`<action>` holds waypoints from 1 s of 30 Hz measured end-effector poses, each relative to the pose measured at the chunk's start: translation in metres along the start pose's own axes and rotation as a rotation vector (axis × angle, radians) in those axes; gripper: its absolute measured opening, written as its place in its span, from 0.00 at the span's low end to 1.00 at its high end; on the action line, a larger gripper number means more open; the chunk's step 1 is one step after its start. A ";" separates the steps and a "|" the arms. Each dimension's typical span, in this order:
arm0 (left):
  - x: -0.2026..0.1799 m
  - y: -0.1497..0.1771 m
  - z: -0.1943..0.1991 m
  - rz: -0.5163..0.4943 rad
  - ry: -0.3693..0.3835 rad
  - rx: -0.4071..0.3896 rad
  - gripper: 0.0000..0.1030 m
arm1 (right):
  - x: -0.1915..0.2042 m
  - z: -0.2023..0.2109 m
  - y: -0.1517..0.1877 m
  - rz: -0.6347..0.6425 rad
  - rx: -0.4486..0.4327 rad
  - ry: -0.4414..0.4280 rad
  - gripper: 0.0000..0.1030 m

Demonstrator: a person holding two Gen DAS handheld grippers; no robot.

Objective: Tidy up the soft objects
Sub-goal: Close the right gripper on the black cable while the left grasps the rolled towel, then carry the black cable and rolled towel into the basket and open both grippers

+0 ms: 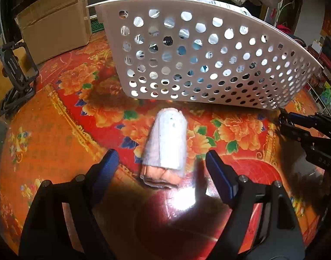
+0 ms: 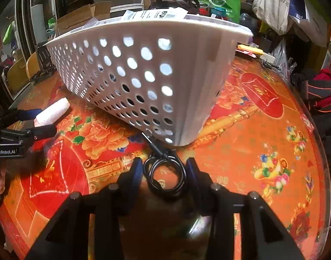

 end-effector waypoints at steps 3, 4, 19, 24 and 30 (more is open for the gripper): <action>-0.003 -0.001 -0.003 -0.012 -0.013 -0.002 0.78 | 0.002 0.000 0.001 0.010 -0.001 -0.001 0.39; -0.003 -0.001 -0.004 -0.014 -0.017 -0.003 0.78 | 0.002 0.001 0.002 0.011 -0.002 -0.002 0.39; -0.016 -0.002 0.011 -0.040 -0.008 -0.044 0.30 | -0.005 0.019 0.011 -0.051 -0.031 -0.024 0.38; -0.025 0.004 0.032 -0.049 0.011 -0.083 0.30 | -0.006 0.036 0.015 -0.068 -0.062 -0.025 0.38; -0.026 0.007 0.070 -0.027 0.038 -0.149 0.30 | -0.002 0.069 0.018 -0.082 -0.132 -0.028 0.38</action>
Point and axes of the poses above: each gripper's, at about its wrist camera, not at the fingertips, and z roughly against the way its jaws point, x to its left, y to its underside, the point moved 3 cm from there along -z, roughly the way its jaws point, and after that the axes turned 12 degrees about -x, right-handed, at the moved point
